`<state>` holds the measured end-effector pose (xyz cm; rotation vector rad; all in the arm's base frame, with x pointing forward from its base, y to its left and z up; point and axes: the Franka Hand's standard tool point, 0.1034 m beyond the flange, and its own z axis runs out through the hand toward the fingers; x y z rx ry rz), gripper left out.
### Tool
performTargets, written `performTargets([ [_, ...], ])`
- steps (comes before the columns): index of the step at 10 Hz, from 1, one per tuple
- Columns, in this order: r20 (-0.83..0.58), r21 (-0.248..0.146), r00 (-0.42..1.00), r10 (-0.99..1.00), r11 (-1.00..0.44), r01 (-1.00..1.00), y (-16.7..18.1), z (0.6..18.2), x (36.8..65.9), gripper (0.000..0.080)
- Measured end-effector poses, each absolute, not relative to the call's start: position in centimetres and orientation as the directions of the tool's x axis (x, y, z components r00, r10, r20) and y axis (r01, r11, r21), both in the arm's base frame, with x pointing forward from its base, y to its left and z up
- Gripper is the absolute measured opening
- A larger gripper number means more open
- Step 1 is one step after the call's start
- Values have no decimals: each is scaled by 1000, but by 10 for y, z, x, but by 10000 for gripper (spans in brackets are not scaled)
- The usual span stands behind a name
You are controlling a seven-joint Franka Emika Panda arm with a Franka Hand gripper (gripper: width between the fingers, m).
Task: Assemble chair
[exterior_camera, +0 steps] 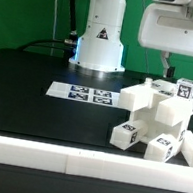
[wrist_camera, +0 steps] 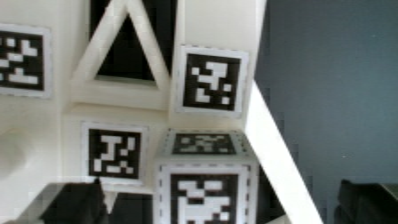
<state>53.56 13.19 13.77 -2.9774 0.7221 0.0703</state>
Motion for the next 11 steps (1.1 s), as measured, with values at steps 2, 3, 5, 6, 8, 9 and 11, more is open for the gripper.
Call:
performTargets([
  [2,-64,-81,890,-452,-886,-456,133,152,521,649],
  [3,-64,-80,889,-452,-886,-457,132,151,521,649],
  [5,-66,-78,889,-452,-886,-457,132,150,520,649],
  [6,-55,-84,894,-444,-890,-448,133,149,521,649],
  [8,-35,-97,914,-405,-909,-406,136,149,500,649],
  [9,-36,-102,917,-398,-911,-399,134,150,488,649],
  [11,-50,-98,917,-396,-912,-399,129,147,468,649],
])
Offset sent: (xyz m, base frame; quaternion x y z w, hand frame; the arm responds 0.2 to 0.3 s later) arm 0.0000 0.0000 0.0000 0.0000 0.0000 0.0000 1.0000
